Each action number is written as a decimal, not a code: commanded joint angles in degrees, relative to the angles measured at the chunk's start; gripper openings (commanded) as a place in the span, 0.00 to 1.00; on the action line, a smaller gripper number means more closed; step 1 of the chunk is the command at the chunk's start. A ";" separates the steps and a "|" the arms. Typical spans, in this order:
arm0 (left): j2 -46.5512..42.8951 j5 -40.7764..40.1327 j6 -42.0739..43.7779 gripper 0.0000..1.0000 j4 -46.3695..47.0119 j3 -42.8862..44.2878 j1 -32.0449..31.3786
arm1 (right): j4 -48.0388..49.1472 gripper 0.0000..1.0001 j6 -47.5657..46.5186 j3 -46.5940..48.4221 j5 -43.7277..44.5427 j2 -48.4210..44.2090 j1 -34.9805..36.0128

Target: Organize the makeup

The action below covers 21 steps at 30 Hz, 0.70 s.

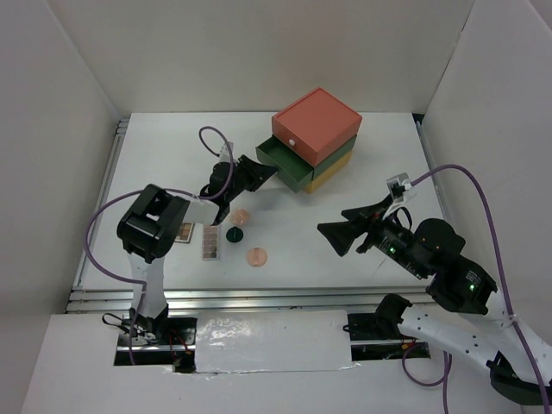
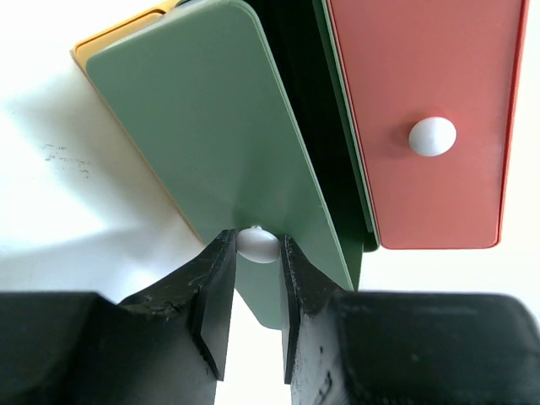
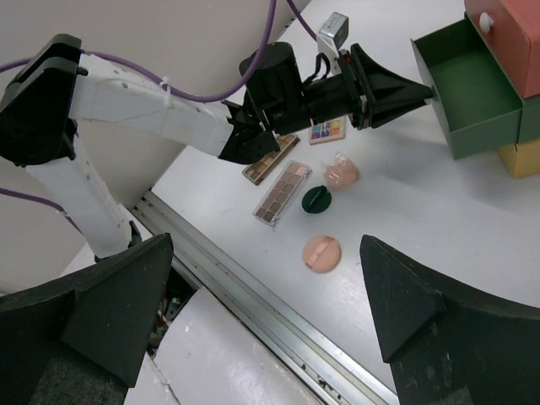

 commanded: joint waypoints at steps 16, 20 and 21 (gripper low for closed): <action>-21.72 -7.63 9.54 0.99 -15.68 -8.31 2.78 | 4.07 1.00 1.06 -3.37 0.40 13.52 0.03; -33.58 -19.39 13.70 0.99 -42.91 -3.48 2.52 | 7.31 0.99 2.74 -4.16 1.27 23.70 0.29; -35.95 -22.29 13.87 0.99 -54.37 -2.51 2.43 | 7.41 0.98 3.44 -3.72 1.80 25.99 0.56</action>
